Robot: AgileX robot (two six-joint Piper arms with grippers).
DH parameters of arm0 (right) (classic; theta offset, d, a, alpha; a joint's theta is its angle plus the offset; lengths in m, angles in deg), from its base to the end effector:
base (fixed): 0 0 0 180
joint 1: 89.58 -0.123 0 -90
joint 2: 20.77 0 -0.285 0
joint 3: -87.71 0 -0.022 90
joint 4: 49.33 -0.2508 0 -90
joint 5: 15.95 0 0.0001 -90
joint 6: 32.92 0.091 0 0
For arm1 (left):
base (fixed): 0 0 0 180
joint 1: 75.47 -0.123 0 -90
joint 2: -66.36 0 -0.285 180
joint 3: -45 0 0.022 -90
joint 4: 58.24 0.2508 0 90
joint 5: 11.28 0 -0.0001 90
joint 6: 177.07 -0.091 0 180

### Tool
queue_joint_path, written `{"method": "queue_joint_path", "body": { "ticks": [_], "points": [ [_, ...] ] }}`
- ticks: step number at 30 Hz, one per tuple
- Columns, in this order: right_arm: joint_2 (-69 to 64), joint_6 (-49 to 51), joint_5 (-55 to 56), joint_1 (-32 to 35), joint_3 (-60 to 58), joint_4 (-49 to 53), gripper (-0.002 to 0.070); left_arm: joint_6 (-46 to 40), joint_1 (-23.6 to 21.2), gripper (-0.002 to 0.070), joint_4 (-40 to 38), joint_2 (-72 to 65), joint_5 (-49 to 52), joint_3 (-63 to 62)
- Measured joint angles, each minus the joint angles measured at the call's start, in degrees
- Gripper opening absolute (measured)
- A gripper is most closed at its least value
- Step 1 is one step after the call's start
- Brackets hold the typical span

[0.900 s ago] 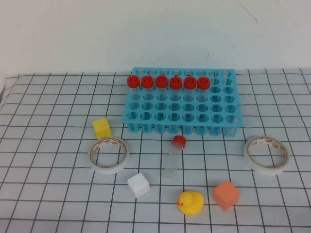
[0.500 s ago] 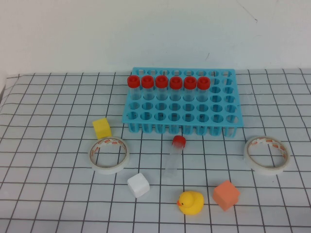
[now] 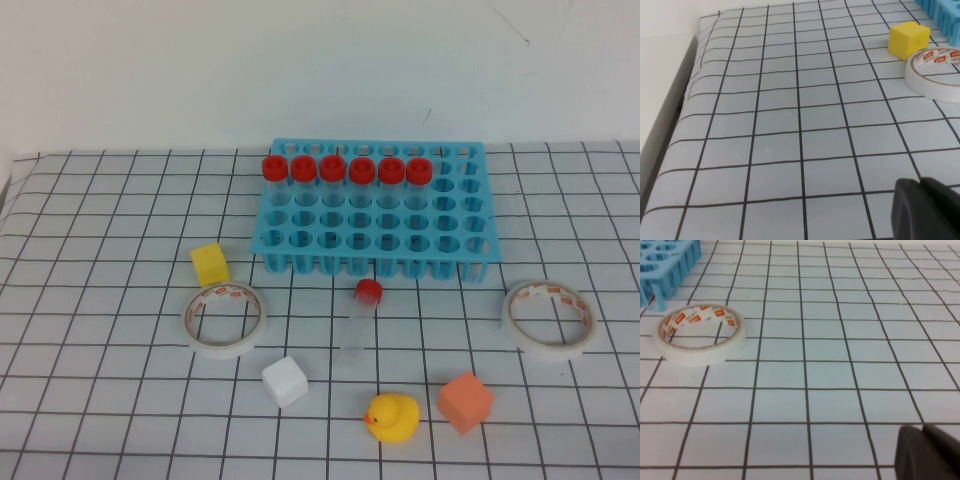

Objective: Place the test tubes

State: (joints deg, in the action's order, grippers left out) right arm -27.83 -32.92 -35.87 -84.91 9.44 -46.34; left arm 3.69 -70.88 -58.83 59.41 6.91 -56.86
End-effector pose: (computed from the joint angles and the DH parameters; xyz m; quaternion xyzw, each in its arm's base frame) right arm 0.0528 -0.0059 0.1764 0.0183 0.7943 -0.0467 0.6054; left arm 0.0534 -0.0046 0.1799 0.0234 0.7838 -0.0333 0.6197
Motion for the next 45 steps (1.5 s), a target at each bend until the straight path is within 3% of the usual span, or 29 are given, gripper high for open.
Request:
{"method": "queue_joint_path", "body": {
  "ticks": [27,32,33,37,45],
  "points": [
    [0.0,0.0,0.0,0.0,0.0,0.2,-0.0001,0.0,0.0,-0.0001,0.0,0.0,-3.6,0.1],
    [0.0,0.0,5.8,0.0,-0.5,0.5,-0.0001,0.0,0.0,-0.0001,0.0,0.0,-16.2,0.1],
    [0.0,0.0,11.7,0.0,-0.5,0.5,-0.0001,0.0,0.0,-0.0001,0.0,0.0,-23.4,0.1],
    [0.0,0.0,25.2,0.0,-0.5,0.6,-0.0001,0.0,0.0,-0.0001,0.0,0.0,-36.4,0.1],
    [0.0,0.0,42.4,0.0,-0.5,0.7,-0.0001,0.0,0.0,-0.0001,0.0,0.0,-48.1,0.1]
  ]
}}
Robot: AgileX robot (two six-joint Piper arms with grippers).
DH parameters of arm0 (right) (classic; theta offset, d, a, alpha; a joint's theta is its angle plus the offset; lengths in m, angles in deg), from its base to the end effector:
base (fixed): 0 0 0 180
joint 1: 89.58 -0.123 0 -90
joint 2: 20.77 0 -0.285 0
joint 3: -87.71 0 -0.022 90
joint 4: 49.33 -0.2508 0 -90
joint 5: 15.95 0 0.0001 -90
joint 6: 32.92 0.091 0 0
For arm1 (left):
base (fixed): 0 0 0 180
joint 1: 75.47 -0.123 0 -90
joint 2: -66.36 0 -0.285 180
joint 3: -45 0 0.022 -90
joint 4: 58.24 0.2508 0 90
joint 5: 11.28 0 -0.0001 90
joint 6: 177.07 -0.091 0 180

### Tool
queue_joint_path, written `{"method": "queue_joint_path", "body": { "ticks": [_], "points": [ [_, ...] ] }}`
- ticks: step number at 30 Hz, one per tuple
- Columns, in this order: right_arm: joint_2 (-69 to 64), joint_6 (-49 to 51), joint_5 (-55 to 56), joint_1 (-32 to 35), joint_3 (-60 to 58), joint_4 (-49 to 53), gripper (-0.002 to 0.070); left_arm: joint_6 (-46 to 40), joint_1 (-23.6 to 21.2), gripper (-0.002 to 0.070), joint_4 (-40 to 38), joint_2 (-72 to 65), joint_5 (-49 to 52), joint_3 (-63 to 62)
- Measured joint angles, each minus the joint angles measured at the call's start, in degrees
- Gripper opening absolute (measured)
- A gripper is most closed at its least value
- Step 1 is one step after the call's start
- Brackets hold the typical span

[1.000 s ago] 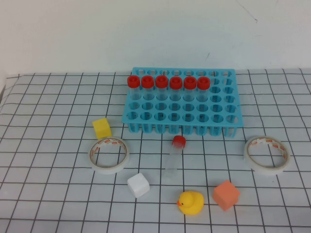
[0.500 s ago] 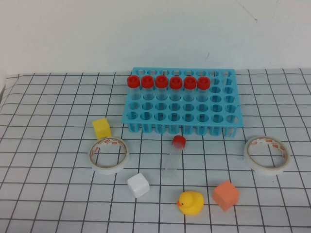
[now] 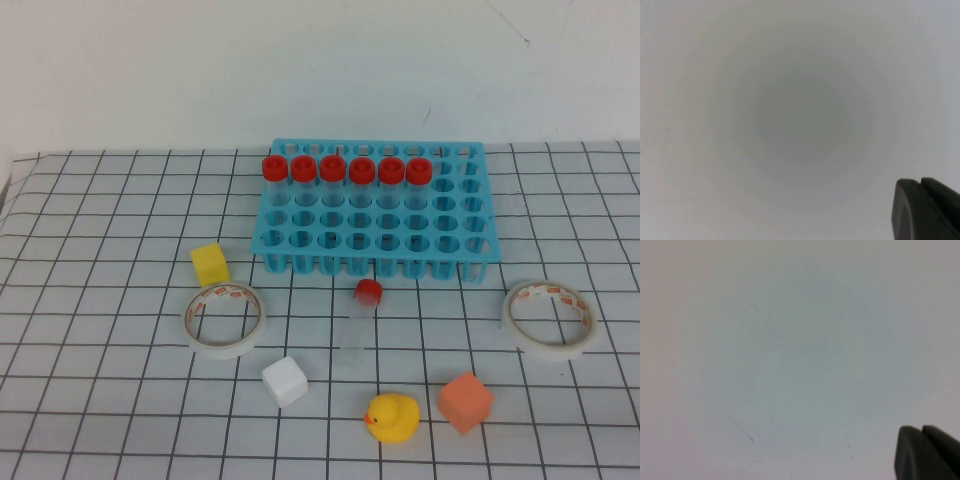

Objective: Place the test tubes

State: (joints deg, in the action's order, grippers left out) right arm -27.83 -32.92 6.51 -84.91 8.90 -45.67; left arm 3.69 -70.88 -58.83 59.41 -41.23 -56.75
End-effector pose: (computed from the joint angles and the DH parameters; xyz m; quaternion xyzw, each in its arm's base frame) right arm 0.0472 -0.0016 0.2386 -0.0045 0.5259 -0.0533 0.8489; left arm 0.0399 -0.0027 0.2522 0.0112 0.4636 -0.0441 0.8849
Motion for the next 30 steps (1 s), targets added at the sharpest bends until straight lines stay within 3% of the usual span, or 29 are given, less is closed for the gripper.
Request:
{"method": "queue_joint_path", "body": {
  "ticks": [5,10,13,17,23,30],
  "points": [
    [0.0,0.6,1.5,0.0,0.0,0.0,-0.0001,0.6,0.0,-0.0001,0.0,0.0,-0.2,0.0],
    [0.0,2.8,5.9,0.0,0.0,-2.1,-0.0001,6.4,0.0,-0.0001,2.9,0.0,-4.2,0.0],
    [0.0,2.8,9.0,0.0,0.0,-4.2,-0.0001,7.0,0.0,-0.0001,7.6,0.0,1.6,-3.1],
    [0.0,2.8,-1.0,0.0,6.0,-5.5,-0.0001,7.1,0.0,-0.0001,10.0,0.0,19.4,-14.5],
    [-1.8,2.7,-21.2,0.0,21.0,-5.6,-0.0001,7.2,0.0,-0.0001,10.3,-6.4,37.7,-27.5],
    [-13.7,2.7,-47.6,0.0,37.1,-7.0,-0.0001,7.2,0.0,-0.0001,9.1,-16.0,56.2,-32.6]
  ]
}}
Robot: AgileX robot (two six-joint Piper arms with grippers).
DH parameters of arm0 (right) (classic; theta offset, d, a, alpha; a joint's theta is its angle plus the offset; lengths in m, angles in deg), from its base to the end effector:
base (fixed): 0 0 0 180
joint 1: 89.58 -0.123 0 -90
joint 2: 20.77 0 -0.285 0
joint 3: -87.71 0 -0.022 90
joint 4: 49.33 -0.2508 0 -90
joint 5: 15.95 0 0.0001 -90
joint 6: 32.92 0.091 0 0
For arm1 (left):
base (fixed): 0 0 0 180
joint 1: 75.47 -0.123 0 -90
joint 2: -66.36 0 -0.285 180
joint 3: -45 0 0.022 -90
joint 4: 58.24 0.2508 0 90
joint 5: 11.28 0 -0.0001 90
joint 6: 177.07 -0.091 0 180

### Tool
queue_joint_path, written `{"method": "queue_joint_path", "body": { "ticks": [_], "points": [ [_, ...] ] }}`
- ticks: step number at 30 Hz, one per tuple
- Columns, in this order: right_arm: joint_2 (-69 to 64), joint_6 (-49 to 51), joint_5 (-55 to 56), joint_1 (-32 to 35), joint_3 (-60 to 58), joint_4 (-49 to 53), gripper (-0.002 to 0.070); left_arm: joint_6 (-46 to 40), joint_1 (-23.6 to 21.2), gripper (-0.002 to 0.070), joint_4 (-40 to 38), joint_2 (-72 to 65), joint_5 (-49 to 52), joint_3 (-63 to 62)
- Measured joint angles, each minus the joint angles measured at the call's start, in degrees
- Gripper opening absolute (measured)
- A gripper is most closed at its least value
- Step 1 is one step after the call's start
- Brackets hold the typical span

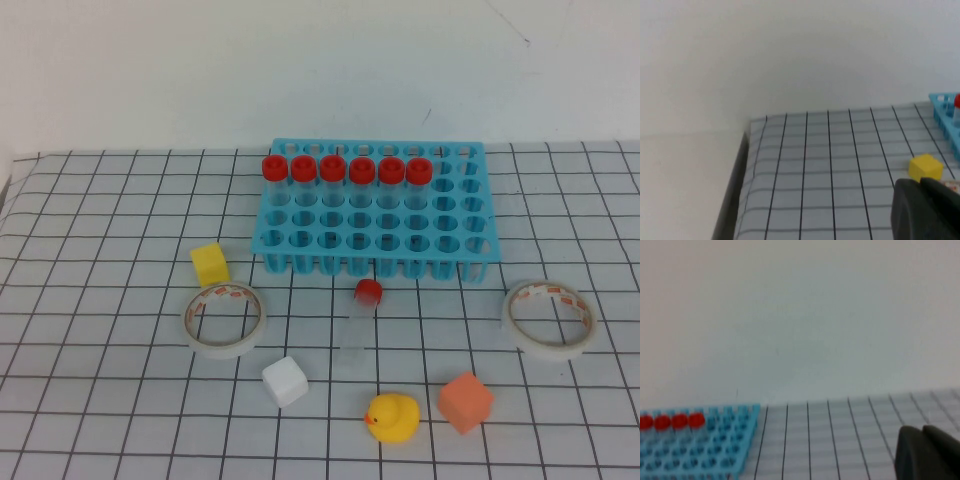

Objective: Place the test tubes

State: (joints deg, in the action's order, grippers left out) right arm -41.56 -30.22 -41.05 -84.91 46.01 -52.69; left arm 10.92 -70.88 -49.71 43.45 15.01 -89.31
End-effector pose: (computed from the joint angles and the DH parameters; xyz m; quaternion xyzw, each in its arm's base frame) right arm 0.0368 -0.0007 0.3633 0.0538 0.6897 0.0154 0.7219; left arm 0.0538 0.0017 0.3385 0.0050 0.7351 -0.0050 0.6780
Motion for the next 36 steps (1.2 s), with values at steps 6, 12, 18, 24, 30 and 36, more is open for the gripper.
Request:
{"method": "queue_joint_path", "body": {
  "ticks": [6,12,18,24,30,36],
  "points": [
    [-10.1,-0.2,-14.7,0.0,2.6,-2.8,-0.0001,0.0,0.0,-0.0001,-3.9,-1.7,2.9,4.4],
    [-18.3,0.1,-14.7,0.0,0.5,-5.4,-0.0001,0.0,0.0,-0.0001,-7.6,-1.8,3.1,10.2],
    [-28.7,-4.8,-13.1,0.0,-0.3,-14.4,-0.0001,-0.2,0.0,-0.0001,-9.2,-1.8,2.8,12.0],
    [-43.3,-16.2,-13.5,0.0,3.9,-27.0,-0.0001,-0.2,0.0,-0.0001,-9.2,-1.8,2.3,12.0],
    [-57.7,-20.5,-14.9,-5.6,11.6,-31.3,0.0009,-0.2,0.0,-0.0001,-9.2,-1.8,2.3,12.0],
    [-66.9,-18.1,-12.2,-19.9,19.0,-31.2,0.0027,-0.2,0.0,-0.0001,-9.2,-1.8,2.3,12.0]
  ]
}}
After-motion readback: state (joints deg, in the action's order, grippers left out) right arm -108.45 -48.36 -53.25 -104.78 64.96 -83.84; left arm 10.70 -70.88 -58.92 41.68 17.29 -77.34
